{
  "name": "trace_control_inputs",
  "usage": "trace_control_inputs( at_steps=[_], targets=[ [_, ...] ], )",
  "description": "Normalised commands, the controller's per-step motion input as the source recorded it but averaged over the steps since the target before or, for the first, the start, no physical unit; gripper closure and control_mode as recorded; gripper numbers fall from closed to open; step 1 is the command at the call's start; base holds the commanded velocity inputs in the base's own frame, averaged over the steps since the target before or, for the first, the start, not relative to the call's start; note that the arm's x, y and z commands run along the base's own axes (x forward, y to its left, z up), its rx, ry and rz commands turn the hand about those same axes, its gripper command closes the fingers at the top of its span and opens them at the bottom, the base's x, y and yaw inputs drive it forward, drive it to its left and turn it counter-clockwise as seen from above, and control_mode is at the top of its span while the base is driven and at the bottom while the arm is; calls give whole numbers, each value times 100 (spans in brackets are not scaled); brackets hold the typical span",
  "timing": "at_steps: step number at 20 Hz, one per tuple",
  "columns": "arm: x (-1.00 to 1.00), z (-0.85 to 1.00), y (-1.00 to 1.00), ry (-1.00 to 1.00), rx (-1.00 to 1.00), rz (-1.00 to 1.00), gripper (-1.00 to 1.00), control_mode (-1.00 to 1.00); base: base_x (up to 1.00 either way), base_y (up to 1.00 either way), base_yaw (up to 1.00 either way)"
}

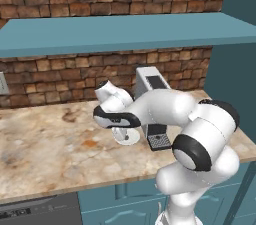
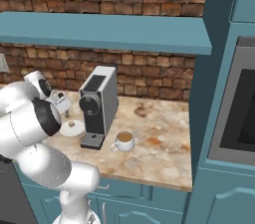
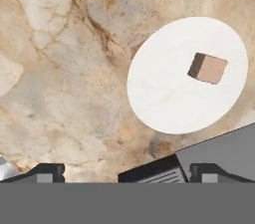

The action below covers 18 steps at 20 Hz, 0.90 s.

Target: Take a sugar cube from the saucer and place it inside the coffee. Then, grab milk from the fridge and place it next to the coffee on the counter to sweeten the coffee.

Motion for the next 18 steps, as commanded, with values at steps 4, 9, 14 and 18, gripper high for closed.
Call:
trace_control_inputs(
  at_steps=[4, 9, 14, 18],
  targets=[
    [23, -26, 0, 0, -1, 3, -100, -100, 0, 0, 0],
    [33, -24, 0, 0, 0, 2, -100, -100, 0, 0, 0],
    [37, -21, 0, 0, -1, 0, -100, -100, 0, 0, 0],
    [40, -18, 2, 0, -3, 0, -100, -100, 0, 0, 0]
  ],
)
